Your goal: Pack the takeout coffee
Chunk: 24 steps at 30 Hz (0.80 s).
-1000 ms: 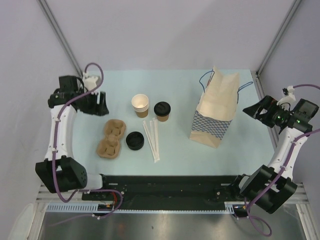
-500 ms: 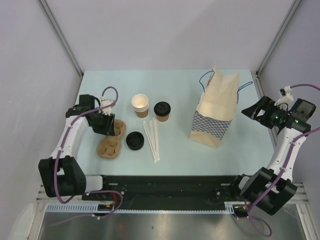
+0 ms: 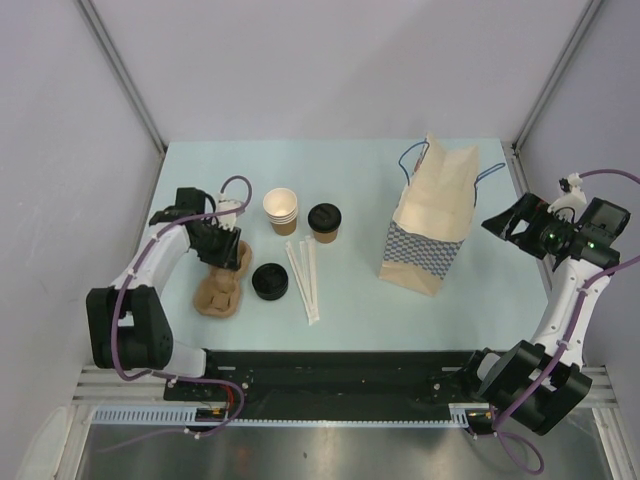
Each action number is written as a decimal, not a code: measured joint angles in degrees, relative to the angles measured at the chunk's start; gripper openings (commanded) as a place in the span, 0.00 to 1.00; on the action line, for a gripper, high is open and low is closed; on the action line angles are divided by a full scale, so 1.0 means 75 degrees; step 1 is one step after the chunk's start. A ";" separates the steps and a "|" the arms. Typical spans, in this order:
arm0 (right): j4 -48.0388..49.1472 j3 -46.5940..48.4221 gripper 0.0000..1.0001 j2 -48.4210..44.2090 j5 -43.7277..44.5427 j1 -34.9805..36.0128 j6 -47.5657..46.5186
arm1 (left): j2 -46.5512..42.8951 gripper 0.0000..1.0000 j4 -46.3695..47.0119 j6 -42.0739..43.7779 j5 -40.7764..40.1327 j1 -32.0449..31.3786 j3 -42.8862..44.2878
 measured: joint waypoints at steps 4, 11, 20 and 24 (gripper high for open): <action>-0.0012 -0.0015 1.00 -0.0003 0.0050 0.0003 0.0079 | 0.0306 0.40 -0.0009 0.0184 0.0003 -0.0029 0.0009; -0.0009 -0.0015 1.00 -0.0003 0.0140 0.0003 0.0178 | 0.0557 0.38 -0.0055 0.0478 0.0044 -0.0265 0.0035; 0.0000 -0.0015 1.00 -0.0003 0.0154 0.0003 0.0262 | 0.0682 0.30 -0.0050 0.0618 0.0064 -0.0274 0.0038; 0.0000 -0.0015 1.00 -0.0003 0.0163 0.0006 0.0265 | 0.0720 0.27 -0.0050 0.0662 0.0070 -0.0277 0.0038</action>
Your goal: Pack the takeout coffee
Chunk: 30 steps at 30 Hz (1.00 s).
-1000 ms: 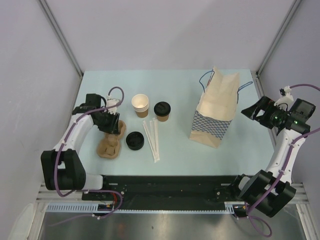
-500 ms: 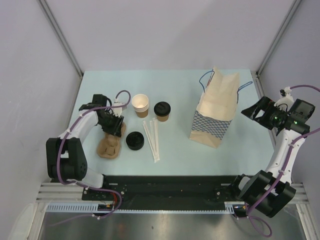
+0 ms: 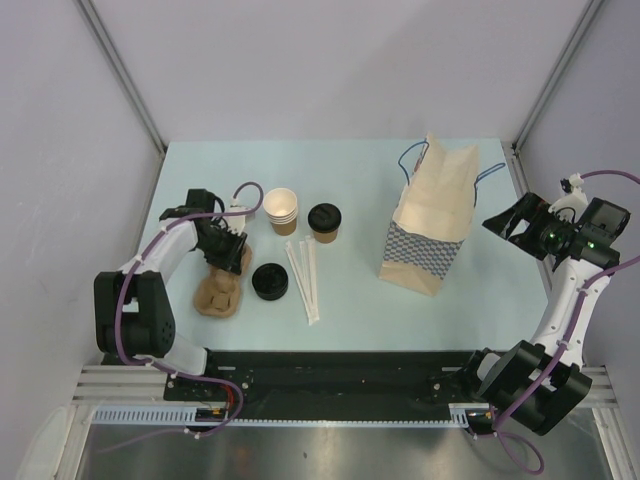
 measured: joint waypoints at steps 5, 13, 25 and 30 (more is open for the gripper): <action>0.0000 0.0000 1.00 0.0000 0.0003 0.0003 0.0003 | 0.0000 0.11 -0.0017 0.0061 0.0012 -0.0006 0.0000; 0.0006 -0.0038 1.00 0.0000 0.0000 0.0003 0.0026 | -0.0012 0.00 -0.0169 0.0169 0.0020 -0.0006 0.0236; 0.0035 -0.0187 1.00 0.0000 -0.0003 0.0006 0.0061 | -0.0428 0.00 -0.0702 0.0213 -0.0283 -0.0006 0.0874; 0.0044 -0.0256 1.00 0.0000 -0.0009 0.0009 0.0140 | -0.0472 0.00 -0.0699 0.0201 -0.0662 -0.0006 0.0956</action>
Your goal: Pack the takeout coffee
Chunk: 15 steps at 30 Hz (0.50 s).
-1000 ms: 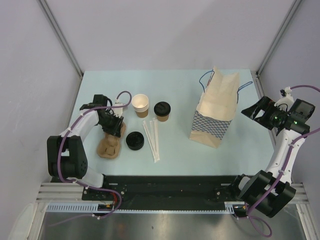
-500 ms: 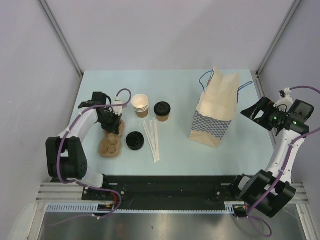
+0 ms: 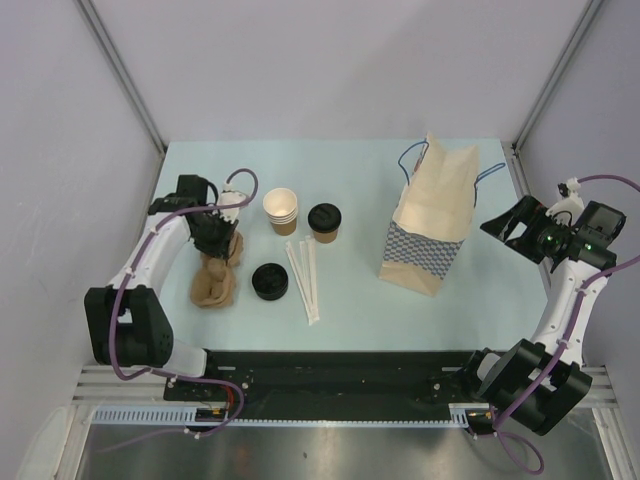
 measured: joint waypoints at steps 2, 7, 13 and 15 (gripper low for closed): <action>0.0026 0.0000 0.99 0.0000 -0.0003 0.0003 0.0015 | -0.0044 0.00 0.0006 0.0003 -0.0201 -0.0003 0.0000; 0.0076 -0.0009 0.99 0.0000 -0.0017 0.0017 0.0035 | -0.0189 0.00 0.0076 0.0006 -0.0632 -0.0076 0.0000; 0.0140 -0.0055 1.00 0.0000 -0.0020 0.0032 0.0052 | -0.0318 0.00 0.0058 0.0006 -0.0921 -0.0131 0.0035; 0.0143 -0.0058 1.00 0.0000 -0.0020 0.0038 0.0052 | -0.0318 0.00 -0.0023 0.0006 -0.1107 -0.0134 0.0221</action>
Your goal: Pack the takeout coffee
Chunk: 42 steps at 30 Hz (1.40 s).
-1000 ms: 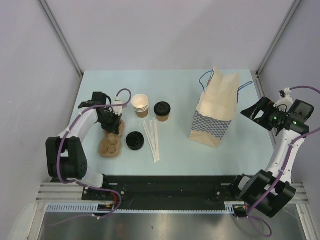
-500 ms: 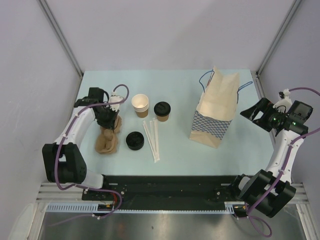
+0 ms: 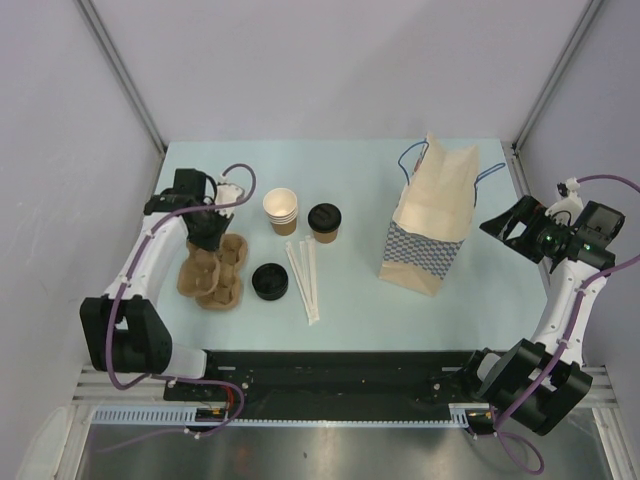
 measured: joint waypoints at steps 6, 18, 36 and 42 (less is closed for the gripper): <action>0.0000 -0.0006 1.00 -0.0020 0.0003 0.0000 -0.0003 | 0.0166 0.00 -0.0152 0.0061 -0.0504 0.0009 0.1547; 0.0003 -0.0029 1.00 -0.0032 0.0003 0.0050 0.0003 | 0.2649 0.00 -0.0085 -0.0233 -0.0568 0.0023 0.4479; -0.0160 -0.0047 1.00 -0.0557 0.0300 0.0111 0.0006 | 0.6653 0.00 -0.0198 -0.2087 -0.1119 0.0026 0.7822; -0.0221 -0.0055 1.00 -0.0565 0.0525 0.0242 0.0064 | 0.6945 0.39 -0.0230 -0.2317 -0.1174 0.0041 0.8032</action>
